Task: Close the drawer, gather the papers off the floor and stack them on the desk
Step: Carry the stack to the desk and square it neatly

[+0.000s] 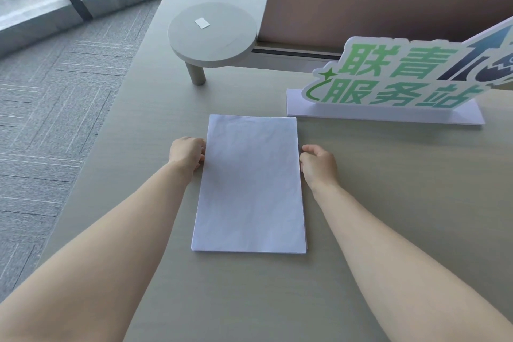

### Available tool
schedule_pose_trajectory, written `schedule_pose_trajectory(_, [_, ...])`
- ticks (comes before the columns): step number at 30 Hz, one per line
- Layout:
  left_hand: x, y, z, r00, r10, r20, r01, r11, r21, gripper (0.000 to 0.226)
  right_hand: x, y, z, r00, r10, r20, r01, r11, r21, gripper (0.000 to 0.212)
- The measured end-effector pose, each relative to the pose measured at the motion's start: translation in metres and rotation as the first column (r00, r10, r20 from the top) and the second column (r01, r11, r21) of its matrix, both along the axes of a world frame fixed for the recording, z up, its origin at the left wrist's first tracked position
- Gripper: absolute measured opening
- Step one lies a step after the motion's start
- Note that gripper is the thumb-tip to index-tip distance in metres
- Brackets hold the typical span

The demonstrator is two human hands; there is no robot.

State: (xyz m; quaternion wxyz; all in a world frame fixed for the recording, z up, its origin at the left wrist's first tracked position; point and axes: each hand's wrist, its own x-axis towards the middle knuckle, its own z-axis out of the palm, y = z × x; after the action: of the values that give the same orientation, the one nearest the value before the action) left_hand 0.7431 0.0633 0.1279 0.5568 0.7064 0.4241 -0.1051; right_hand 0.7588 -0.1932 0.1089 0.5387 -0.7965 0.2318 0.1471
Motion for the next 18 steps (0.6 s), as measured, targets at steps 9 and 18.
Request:
schedule_pose_trajectory(9, [-0.038,-0.011,-0.006,0.994,-0.091,-0.064,0.108,0.925,0.365,0.026,-0.028,-0.007,0.013,0.987,0.156,0.032,-0.128,0.896,-0.426,0.026])
schedule_pose_trajectory(18, [-0.052,-0.013,-0.001,0.995,-0.094,-0.019,0.095,0.949,0.300,0.029,-0.037,-0.005,0.020,0.985,0.172,0.018,-0.154,0.918,-0.364,0.032])
